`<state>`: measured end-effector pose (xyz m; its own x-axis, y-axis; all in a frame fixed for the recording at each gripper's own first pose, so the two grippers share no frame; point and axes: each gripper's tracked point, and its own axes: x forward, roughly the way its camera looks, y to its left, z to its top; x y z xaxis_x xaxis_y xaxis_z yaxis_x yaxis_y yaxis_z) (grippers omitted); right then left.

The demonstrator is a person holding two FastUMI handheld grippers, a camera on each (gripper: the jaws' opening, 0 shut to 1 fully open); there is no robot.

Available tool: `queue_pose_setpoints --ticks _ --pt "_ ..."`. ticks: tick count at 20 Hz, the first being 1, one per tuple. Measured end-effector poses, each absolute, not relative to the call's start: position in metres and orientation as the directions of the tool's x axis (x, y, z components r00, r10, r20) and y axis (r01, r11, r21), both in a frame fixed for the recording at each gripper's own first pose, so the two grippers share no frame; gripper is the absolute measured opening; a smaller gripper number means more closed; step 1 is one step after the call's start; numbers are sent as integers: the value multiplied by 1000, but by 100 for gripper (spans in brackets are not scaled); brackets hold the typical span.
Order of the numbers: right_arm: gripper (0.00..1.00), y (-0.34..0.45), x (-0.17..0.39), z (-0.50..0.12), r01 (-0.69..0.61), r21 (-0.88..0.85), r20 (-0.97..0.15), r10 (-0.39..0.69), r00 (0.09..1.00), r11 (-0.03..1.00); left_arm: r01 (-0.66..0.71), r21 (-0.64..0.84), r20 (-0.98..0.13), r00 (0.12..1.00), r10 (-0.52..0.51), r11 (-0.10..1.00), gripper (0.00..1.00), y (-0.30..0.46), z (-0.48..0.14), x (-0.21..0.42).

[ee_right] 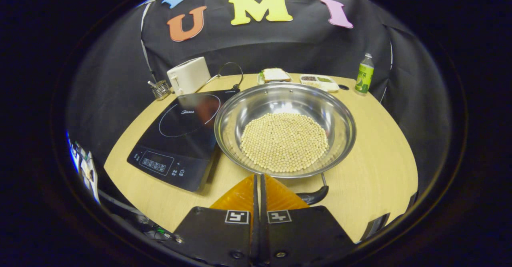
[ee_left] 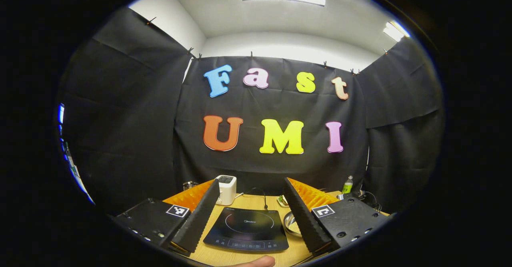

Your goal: First push the handle of the pot to place it horizontally, then grasp the pot with both hands and set it on the induction cooktop.

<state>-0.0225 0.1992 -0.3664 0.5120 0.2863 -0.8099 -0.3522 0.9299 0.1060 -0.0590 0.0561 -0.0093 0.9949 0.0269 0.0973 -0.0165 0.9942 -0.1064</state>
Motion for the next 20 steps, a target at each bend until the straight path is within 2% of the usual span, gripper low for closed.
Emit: queue_pose_setpoints --ticks 3,4,6,9,10,11,12,17,18,20 --pt "0 194 -21 -366 -368 83 -816 275 509 926 -7 -110 107 994 19 994 95 55 -4 -62" --pt "4 193 -21 -366 -371 77 -818 272 507 925 -5 -109 108 994 17 994 95 54 -6 -61" --pt "0 192 -22 -367 -383 77 -825 274 494 921 -3 -103 104 994 14 995 95 52 -8 -60" --pt "4 188 -19 -367 -395 76 -838 274 473 915 -1 -88 95 995 9 996 95 49 -12 -61" --pt "1 185 -18 -367 -396 73 -841 270 470 916 3 -85 97 995 5 996 95 48 -12 -59" --pt "0 182 -16 -367 -402 59 -843 261 470 914 6 -83 99 995 3 997 84 47 -13 -59" --pt "1 177 -13 -367 -402 46 -845 250 473 915 7 -83 101 995 1 997 95 46 -12 -60" --pt "1 154 2 -366 -361 30 -851 213 480 932 19 -79 109 994 -10 997 95 43 -11 -62" --pt "4 149 4 -366 -351 35 -853 211 478 936 21 -77 110 994 -12 997 95 42 -12 -63" --pt "1 141 9 -366 -334 44 -855 209 475 942 22 -73 113 993 -14 997 95 42 -11 -62"
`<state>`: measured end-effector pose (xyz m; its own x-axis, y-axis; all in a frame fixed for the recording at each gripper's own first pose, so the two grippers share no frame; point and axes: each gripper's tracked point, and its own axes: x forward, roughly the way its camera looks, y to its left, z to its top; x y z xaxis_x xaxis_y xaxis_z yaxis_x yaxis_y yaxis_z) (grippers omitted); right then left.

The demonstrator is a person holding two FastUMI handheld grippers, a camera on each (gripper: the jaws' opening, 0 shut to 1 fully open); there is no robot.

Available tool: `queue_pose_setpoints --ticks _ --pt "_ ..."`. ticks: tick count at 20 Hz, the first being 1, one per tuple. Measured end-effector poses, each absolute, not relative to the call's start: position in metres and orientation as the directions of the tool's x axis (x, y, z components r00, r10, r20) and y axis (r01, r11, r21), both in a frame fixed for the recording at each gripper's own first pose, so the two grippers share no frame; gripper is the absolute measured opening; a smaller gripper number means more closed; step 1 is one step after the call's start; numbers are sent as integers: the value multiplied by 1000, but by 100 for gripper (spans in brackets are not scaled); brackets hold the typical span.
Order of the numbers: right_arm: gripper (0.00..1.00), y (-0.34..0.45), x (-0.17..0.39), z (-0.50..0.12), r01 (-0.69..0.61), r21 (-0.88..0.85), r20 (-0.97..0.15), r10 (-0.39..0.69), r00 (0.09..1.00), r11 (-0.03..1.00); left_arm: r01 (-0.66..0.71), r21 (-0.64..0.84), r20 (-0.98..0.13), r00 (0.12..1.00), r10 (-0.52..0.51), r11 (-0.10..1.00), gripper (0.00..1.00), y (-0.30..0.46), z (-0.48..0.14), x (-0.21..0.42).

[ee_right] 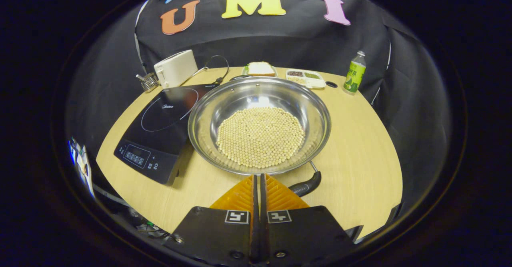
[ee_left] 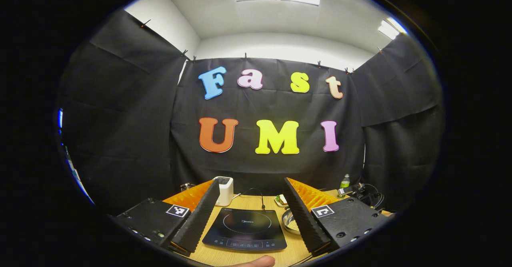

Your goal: First push the handle of the pot to place it horizontally, then grasp the pot with both hands and set it on the induction cooktop.

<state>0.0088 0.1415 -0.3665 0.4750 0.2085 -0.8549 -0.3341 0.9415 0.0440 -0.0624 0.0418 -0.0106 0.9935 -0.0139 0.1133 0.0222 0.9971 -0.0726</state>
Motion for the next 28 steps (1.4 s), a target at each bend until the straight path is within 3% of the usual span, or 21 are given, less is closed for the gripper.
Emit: queue_pose_setpoints --ticks 7,9,10,20,27,28 --pt "4 116 23 -366 -303 30 -858 180 480 952 73 -71 156 986 -62 995 95 30 -1 -66" --pt "0 108 28 -366 -299 12 -857 164 488 954 75 -65 165 984 -63 995 95 30 1 -69" --pt "4 104 31 -366 -295 4 -857 155 492 955 69 -58 164 985 -58 996 95 32 -1 -69" --pt "1 60 58 -384 -242 -88 -863 47 502 966 61 -64 156 987 -50 996 95 36 -4 -68" --pt "4 48 79 -385 -230 -85 -856 47 514 969 63 -37 127 990 -58 997 95 27 -15 -59" --pt "0 44 83 -385 -229 -85 -855 46 516 970 64 -34 120 991 -59 997 95 26 -17 -56"
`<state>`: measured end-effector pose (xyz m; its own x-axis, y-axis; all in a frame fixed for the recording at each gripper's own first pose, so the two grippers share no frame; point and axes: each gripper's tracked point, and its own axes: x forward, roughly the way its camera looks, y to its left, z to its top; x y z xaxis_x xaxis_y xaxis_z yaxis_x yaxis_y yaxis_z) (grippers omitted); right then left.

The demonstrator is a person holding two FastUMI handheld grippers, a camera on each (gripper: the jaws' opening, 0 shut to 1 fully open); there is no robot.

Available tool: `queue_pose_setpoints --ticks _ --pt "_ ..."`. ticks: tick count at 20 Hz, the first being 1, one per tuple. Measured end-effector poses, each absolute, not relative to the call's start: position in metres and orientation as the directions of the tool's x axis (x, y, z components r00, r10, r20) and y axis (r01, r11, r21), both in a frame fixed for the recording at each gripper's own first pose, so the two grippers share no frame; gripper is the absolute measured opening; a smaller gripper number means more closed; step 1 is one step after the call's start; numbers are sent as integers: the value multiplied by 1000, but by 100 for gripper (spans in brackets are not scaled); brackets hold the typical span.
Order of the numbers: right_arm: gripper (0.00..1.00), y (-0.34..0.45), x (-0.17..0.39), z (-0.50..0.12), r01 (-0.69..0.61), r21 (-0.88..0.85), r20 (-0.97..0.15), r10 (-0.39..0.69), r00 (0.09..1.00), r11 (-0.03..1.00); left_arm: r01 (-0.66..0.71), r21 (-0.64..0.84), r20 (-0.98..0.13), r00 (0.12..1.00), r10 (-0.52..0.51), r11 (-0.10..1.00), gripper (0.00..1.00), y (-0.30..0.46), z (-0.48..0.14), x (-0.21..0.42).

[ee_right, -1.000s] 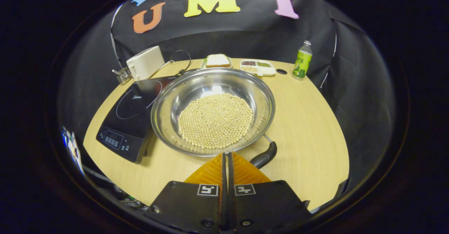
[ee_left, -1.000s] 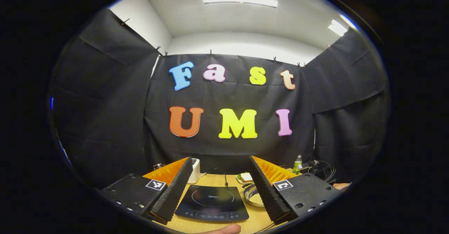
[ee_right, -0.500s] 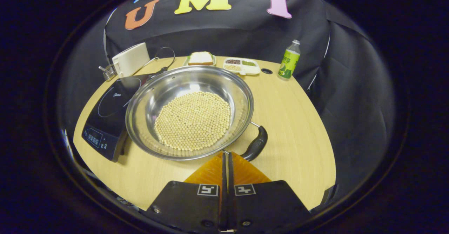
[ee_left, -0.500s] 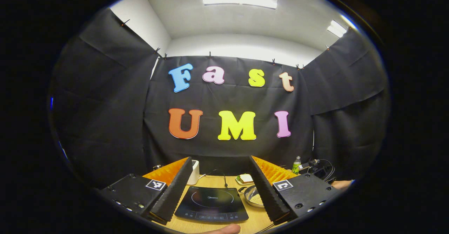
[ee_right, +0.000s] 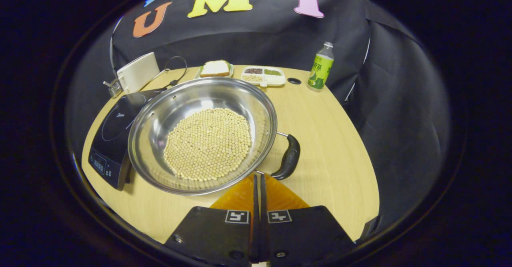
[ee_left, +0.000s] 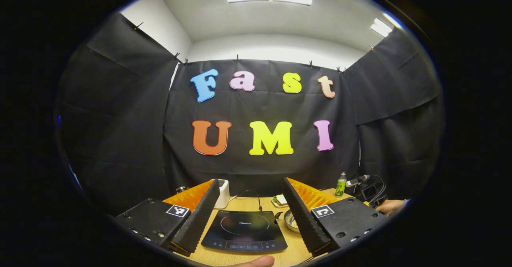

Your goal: First push the handle of the pot to place it horizontally, then grasp the pot with both hands and set it on the induction cooktop.

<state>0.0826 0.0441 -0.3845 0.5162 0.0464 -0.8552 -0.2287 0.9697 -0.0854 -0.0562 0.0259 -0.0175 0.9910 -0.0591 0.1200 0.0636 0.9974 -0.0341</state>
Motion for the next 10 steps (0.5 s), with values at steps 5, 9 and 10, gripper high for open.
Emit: queue_pose_setpoints --ticks 5,9,10 --pt "4 31 107 -383 -231 -64 -829 77 554 971 64 -30 95 994 -61 997 95 23 -30 -46" --pt "4 22 126 -387 -236 -69 -807 85 585 969 91 -39 110 990 -86 995 95 17 -28 -35" --pt "0 20 131 -388 -237 -76 -802 82 591 968 94 -36 121 989 -89 995 95 16 -26 -32"
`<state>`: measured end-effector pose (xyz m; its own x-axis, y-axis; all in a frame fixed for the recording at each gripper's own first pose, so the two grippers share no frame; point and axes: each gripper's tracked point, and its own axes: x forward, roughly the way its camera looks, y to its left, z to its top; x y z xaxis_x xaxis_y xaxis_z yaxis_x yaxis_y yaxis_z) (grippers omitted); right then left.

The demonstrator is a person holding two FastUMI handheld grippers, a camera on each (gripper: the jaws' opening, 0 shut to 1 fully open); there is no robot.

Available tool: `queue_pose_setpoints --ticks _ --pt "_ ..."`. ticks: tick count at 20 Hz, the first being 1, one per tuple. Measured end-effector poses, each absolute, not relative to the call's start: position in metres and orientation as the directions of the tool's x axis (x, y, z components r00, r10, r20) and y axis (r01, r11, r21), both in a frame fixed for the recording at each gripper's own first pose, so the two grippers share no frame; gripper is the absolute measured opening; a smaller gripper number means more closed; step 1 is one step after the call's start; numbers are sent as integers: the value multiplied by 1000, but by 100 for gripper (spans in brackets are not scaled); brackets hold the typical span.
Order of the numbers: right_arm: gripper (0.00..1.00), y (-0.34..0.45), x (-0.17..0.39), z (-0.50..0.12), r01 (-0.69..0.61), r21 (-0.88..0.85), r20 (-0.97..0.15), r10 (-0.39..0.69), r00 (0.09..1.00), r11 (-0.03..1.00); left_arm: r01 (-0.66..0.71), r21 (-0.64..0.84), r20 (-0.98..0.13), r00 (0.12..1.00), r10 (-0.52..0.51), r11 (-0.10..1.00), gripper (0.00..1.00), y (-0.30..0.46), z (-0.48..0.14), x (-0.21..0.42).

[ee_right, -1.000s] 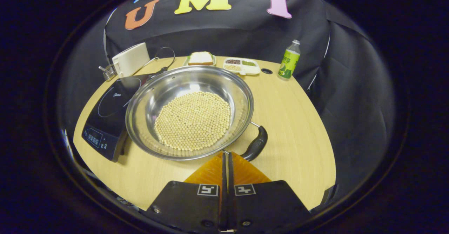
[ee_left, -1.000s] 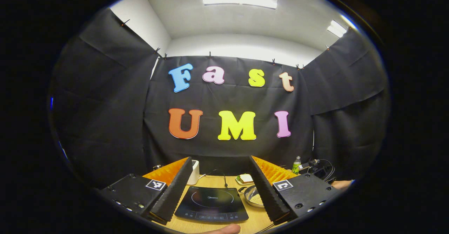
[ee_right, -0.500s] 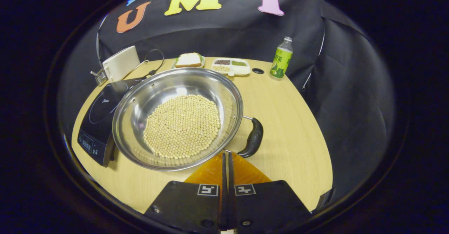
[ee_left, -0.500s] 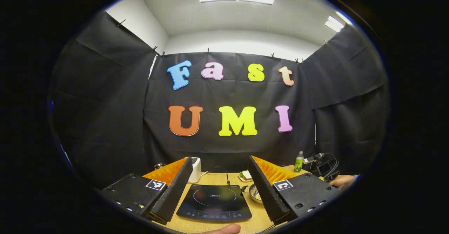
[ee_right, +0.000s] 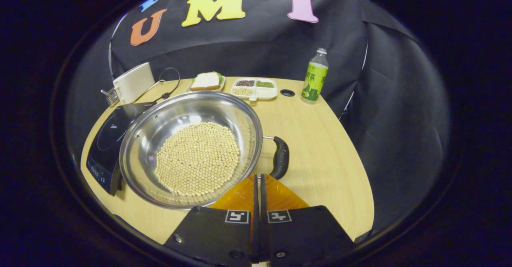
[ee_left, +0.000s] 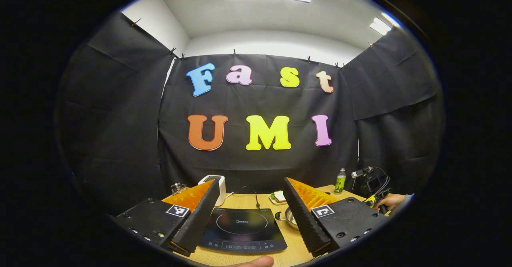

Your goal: First push the handle of the pot to place it horizontally, then grasp the pot with both hands and set it on the induction cooktop.

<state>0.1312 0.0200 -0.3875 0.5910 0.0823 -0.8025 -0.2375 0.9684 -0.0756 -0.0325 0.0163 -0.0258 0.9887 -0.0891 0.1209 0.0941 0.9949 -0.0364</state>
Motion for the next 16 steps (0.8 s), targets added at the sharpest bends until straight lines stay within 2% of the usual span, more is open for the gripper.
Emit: queue_pose_setpoints --ticks 1,3,6,7,10,11,13,15,16 --pt "4 19 136 -388 -239 -84 -799 78 597 967 94 -33 129 988 -89 995 95 15 -23 -30" --pt "4 16 143 -389 -231 -94 -789 69 610 968 95 -23 135 987 -91 995 95 12 -22 -21" --pt "1 14 155 -391 -234 -101 -775 71 628 967 81 -35 96 992 -78 996 95 12 -27 -6" --pt "4 13 159 -392 -228 -96 -776 71 627 969 80 -41 86 993 -76 996 95 11 -29 0" --pt "4 11 167 -395 -234 -107 -772 68 631 966 78 -50 48 996 -75 996 95 6 -39 19" --pt "1 12 168 -393 -234 -96 -770 77 633 968 79 -48 33 996 -77 996 95 4 -46 26" --pt "4 14 170 -387 -224 -57 -762 103 640 973 90 -41 -1 996 -90 995 95 -3 -58 41" --pt "2 13 172 -377 -206 -33 -738 115 665 978 94 -39 -40 995 -95 995 95 -7 -72 60" --pt "8 11 173 -373 -200 -31 -728 115 675 979 95 -40 -58 994 -98 995 95 -10 -78 68"
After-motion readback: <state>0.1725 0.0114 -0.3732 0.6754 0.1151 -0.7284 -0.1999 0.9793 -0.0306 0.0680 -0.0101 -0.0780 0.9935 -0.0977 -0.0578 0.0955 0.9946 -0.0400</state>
